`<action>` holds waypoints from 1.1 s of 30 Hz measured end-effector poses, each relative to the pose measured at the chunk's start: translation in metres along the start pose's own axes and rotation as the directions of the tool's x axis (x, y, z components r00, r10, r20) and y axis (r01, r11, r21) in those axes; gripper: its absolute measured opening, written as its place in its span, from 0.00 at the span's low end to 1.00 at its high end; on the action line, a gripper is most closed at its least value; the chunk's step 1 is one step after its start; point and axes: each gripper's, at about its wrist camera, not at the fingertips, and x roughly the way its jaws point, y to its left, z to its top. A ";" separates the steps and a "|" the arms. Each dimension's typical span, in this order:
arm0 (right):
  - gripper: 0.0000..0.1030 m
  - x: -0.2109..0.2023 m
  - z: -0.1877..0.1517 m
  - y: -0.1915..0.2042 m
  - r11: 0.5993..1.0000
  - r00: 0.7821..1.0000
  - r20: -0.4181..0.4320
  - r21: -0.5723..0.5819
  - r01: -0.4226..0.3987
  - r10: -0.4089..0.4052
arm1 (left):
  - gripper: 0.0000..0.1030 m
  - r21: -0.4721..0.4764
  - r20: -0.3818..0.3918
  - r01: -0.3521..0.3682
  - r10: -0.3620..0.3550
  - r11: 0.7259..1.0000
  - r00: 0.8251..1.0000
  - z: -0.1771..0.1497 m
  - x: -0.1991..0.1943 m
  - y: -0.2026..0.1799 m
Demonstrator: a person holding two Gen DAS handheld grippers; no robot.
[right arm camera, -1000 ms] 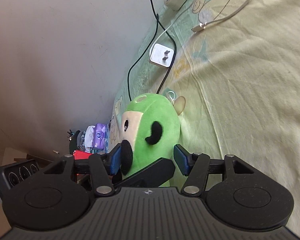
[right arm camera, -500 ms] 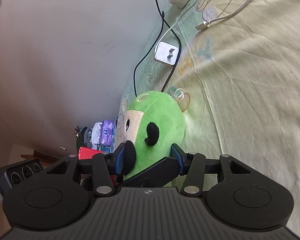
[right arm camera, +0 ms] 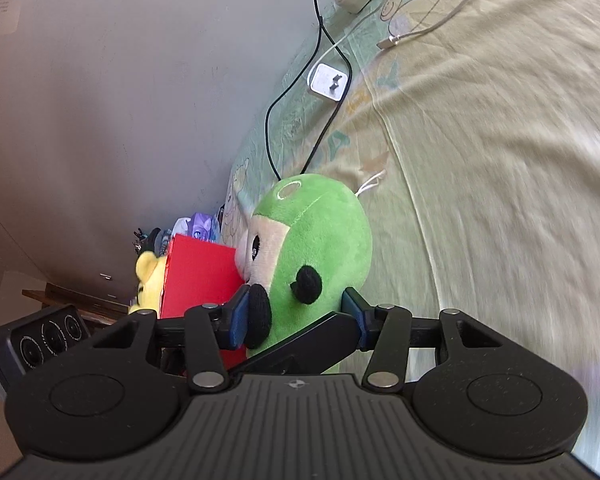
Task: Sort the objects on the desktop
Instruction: 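Lift the green plush with the right tool and carry it to the red box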
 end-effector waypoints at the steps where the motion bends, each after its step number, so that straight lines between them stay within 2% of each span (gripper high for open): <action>1: 0.50 -0.002 -0.005 0.001 1.000 1.000 0.000 0.000 0.005 -0.005 | 0.97 0.000 -0.001 0.005 -0.005 1.000 1.000 -0.004 -0.003 -0.001; 14: 0.51 -0.012 -0.077 0.029 0.998 0.998 0.008 0.000 0.062 -0.062 | 0.97 0.055 -0.018 0.072 -0.071 0.996 0.997 -0.055 -0.054 0.006; 25: 0.51 -0.001 -0.139 0.086 0.995 0.987 0.122 0.003 0.100 -0.100 | 0.97 0.154 0.016 0.166 -0.170 0.974 0.985 -0.075 -0.114 0.047; 33: 0.50 0.004 -0.168 0.141 0.989 0.965 0.239 -0.077 0.126 -0.104 | 0.97 0.230 0.101 0.222 -0.250 0.948 0.963 -0.076 -0.165 0.075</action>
